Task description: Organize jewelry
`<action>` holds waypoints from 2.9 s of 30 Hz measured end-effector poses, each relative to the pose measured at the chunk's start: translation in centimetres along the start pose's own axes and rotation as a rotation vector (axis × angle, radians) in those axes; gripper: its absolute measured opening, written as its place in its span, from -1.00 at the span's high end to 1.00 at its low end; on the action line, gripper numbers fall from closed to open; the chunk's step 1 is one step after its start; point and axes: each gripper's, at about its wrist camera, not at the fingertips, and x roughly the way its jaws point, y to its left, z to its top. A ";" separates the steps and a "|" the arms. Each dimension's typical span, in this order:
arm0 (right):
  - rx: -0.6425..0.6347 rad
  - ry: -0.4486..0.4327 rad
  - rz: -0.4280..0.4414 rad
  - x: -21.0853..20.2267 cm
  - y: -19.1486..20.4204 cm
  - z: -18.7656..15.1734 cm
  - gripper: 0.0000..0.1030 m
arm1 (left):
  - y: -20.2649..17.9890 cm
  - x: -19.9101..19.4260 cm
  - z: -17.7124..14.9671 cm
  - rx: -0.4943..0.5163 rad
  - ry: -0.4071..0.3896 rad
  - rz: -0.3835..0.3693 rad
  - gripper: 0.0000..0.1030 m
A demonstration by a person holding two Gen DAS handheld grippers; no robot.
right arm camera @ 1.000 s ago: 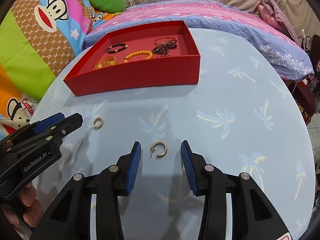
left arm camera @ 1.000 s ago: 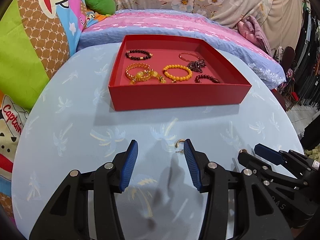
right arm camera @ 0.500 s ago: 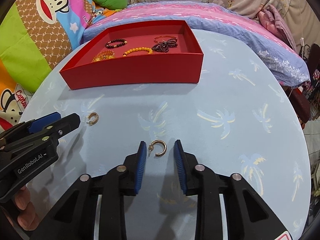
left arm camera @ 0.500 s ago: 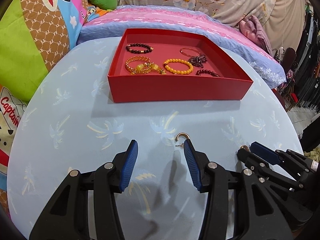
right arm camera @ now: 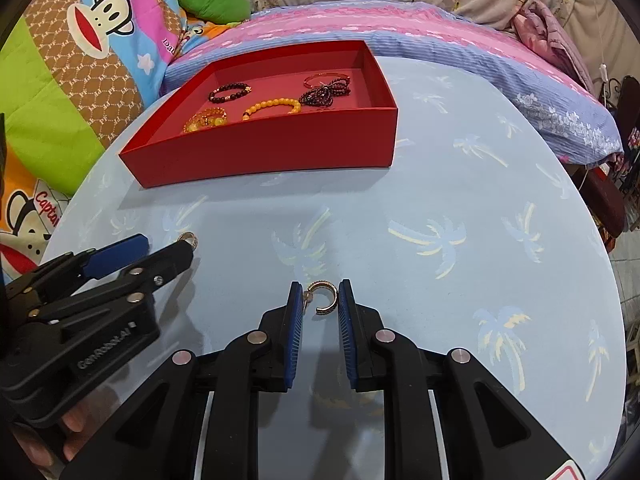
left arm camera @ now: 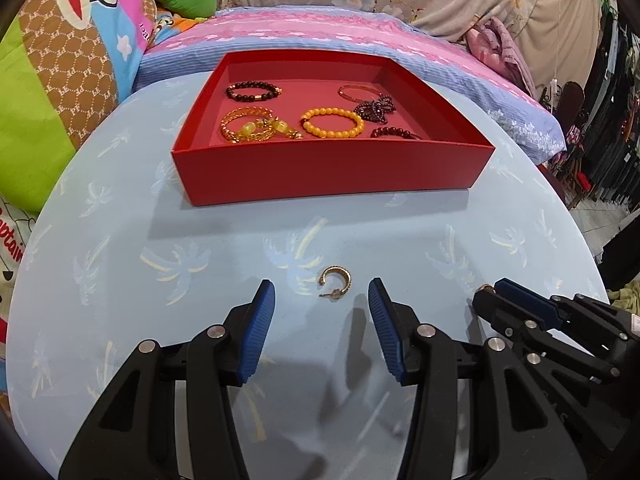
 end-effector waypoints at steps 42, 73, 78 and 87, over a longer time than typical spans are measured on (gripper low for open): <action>-0.050 -0.095 0.109 -2.6 3.2 5.0 0.67 | 1.5 -2.7 3.8 -0.017 -0.031 -0.077 0.68; -0.050 -0.074 0.080 9.5 2.5 22.9 0.66 | 3.9 8.3 20.5 0.016 -0.041 0.028 0.67; -0.048 -0.048 0.082 10.6 2.4 23.0 0.66 | 4.2 9.5 20.7 0.014 -0.024 0.028 0.67; -0.055 -0.038 0.074 11.1 2.7 23.0 0.64 | 4.5 10.0 20.7 0.005 -0.016 0.034 0.57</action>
